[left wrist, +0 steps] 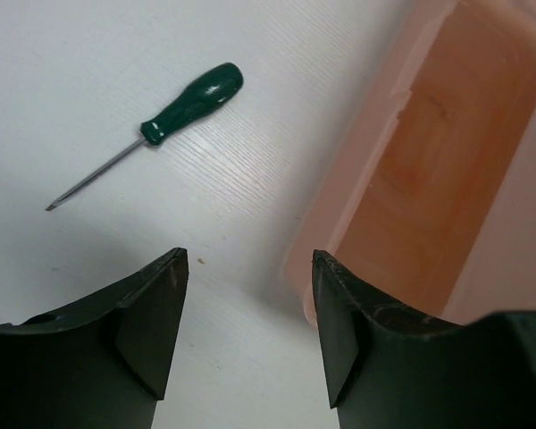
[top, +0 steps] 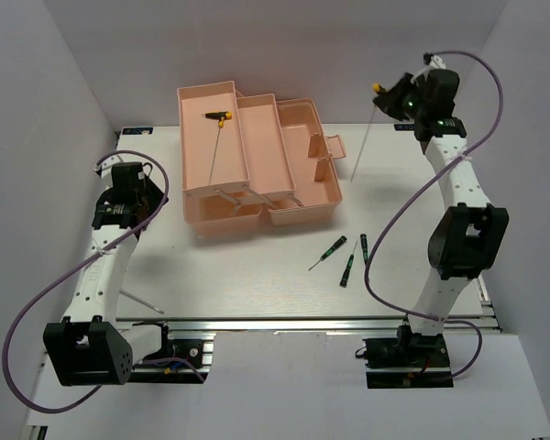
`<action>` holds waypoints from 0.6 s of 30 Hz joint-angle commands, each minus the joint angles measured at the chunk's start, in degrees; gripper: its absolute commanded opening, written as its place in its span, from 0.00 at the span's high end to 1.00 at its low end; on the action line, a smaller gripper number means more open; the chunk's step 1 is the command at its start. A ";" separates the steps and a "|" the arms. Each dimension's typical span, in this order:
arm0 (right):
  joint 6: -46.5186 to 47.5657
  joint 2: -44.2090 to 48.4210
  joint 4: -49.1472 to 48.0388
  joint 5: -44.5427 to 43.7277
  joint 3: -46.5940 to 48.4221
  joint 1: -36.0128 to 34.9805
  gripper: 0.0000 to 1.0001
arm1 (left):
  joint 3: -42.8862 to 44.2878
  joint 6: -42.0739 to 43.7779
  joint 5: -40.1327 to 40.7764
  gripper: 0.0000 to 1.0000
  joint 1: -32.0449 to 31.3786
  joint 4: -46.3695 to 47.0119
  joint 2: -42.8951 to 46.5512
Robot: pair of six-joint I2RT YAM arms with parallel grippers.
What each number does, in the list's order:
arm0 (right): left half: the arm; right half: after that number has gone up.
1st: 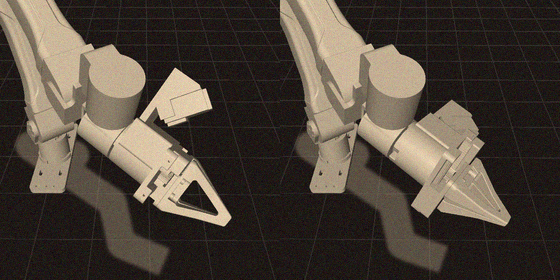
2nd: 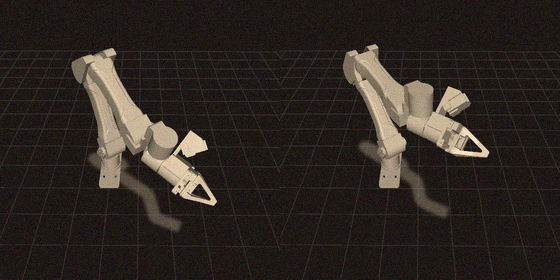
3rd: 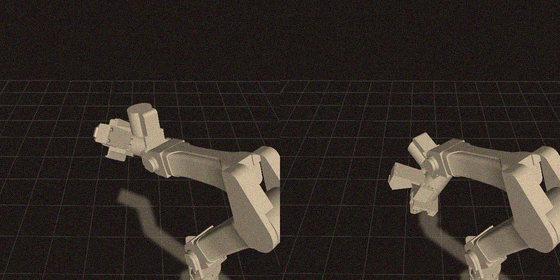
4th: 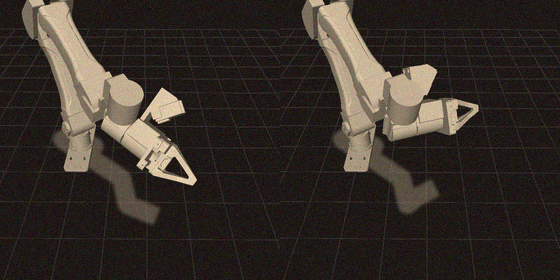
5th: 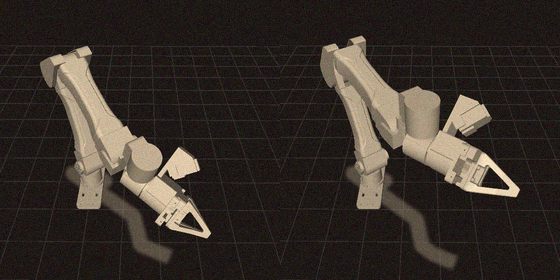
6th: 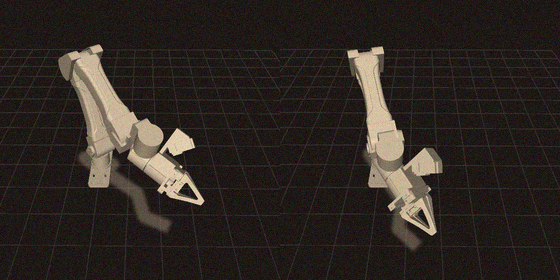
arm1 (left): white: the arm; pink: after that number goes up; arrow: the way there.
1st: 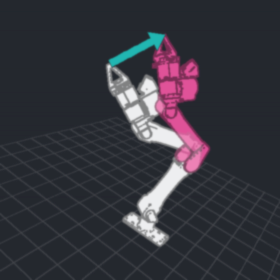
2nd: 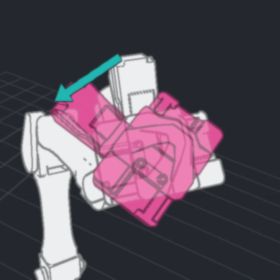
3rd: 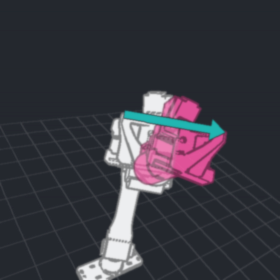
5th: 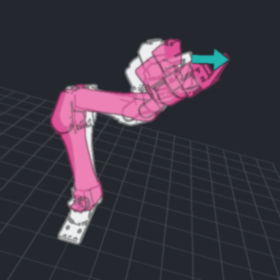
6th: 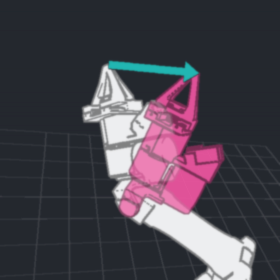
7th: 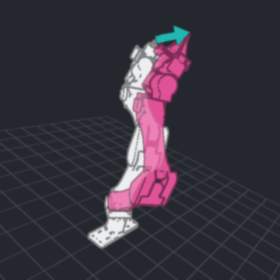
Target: Sort the tools into containers
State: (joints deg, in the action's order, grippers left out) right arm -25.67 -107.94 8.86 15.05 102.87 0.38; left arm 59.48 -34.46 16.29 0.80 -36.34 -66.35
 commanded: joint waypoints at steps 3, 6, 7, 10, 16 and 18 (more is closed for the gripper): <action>-2.19 3.97 -7.01 11.41 8.12 -16.42 1.00 | -0.15 1.15 1.72 0.32 1.66 -0.66 0.51; -5.08 0.91 -10.69 9.83 12.42 -24.69 1.00 | -0.60 0.97 1.20 0.32 1.84 -0.23 0.87; -5.70 -0.59 -10.97 7.82 14.62 -26.56 1.00 | -0.77 0.97 1.11 0.32 1.84 -0.23 1.13; -7.81 -8.85 -10.44 3.25 26.27 -32.10 1.00 | -1.03 0.80 0.93 0.32 1.84 -0.31 2.44; -8.88 -18.27 -15.79 -3.87 34.26 -37.38 1.00 | -2.97 -0.08 -0.82 0.32 1.93 0.21 4.73; -7.21 -18.71 -18.95 -5.64 33.28 -38.43 1.00 | -3.85 -0.26 -1.00 0.32 1.84 0.04 5.61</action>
State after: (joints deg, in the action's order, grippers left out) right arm -33.65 -127.31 -2.13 15.07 135.79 -37.36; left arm 56.64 -34.13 16.21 2.46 -36.45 -63.53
